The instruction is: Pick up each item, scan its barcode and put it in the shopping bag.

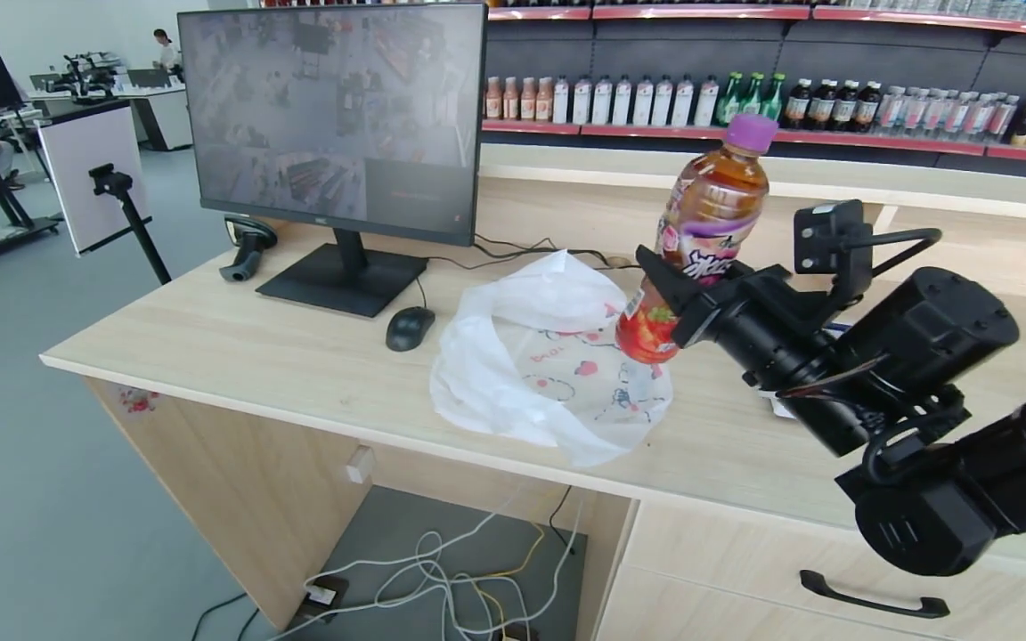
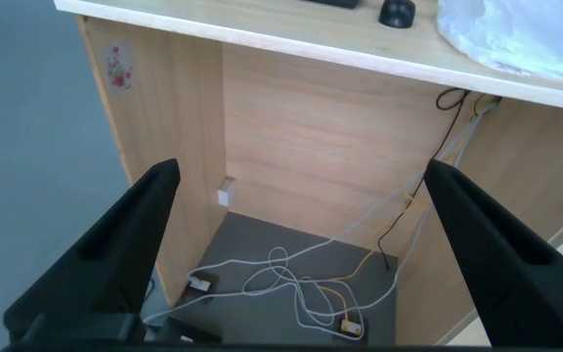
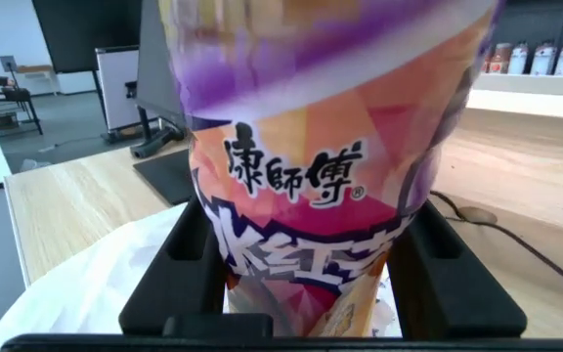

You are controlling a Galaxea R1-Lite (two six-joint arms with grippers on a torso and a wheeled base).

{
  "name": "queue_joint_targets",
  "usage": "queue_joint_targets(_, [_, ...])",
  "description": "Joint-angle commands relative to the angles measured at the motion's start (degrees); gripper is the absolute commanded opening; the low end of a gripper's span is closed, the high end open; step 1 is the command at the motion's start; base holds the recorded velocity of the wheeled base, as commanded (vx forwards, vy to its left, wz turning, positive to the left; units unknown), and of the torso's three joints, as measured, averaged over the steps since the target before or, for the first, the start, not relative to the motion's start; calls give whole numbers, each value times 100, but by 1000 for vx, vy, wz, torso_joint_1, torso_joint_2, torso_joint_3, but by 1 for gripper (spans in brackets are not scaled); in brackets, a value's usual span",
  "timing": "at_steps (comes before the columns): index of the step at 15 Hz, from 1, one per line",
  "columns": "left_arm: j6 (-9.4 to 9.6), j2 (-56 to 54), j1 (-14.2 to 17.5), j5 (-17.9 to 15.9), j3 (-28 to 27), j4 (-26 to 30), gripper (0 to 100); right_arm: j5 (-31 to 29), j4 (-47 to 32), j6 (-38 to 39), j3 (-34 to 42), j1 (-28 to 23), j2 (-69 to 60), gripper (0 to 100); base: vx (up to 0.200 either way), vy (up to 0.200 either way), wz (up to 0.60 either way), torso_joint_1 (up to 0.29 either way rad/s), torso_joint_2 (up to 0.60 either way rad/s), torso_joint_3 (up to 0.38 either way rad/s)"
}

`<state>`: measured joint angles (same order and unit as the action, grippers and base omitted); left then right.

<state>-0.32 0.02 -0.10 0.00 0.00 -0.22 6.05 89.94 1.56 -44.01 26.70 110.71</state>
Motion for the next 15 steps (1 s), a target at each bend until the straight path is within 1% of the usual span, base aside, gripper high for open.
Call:
queue_joint_targets(1, [-3, -2, 1, 0, 0, -4, 100, 19, 6, 2, -170, 99, 442, 0, 0, 0, 0, 0, 0, 0])
queue_joint_targets(4, [-3, -2, 1, 0, 0, -4, 100, 37, 6, 2, -565, 213, 767, 0, 0, 0, 0, 0, 0, 0])
queue_joint_targets(6, [-3, -2, 1, 0, 0, -4, 100, 37, 6, 2, -609, 310, 846, 0, 0, 0, 0, 0, 0, 0])
queue_joint_targets(9, [-3, -2, 1, 0, 0, -4, 100, 37, 6, 2, -635, 310, 970, 0, 0, 0, 0, 0, 0, 0])
queue_joint_targets(11, [-3, -2, 1, 0, 0, -4, 100, 257, 6, -7, -917, 415, 1075, 0, 0, 0, 0, 0, 0, 0])
queue_joint_targets(12, [-3, -2, 1, 0, 0, -4, 100, 345, 6, -15, -925, 450, 1137, 0, 0, 0, 0, 0, 0, 0])
queue_joint_targets(15, [-3, -2, 1, -9, 0, -4, 100, 353, 6, -7, -917, 494, 1251, 0, 0, 0, 0, 0, 0, 0])
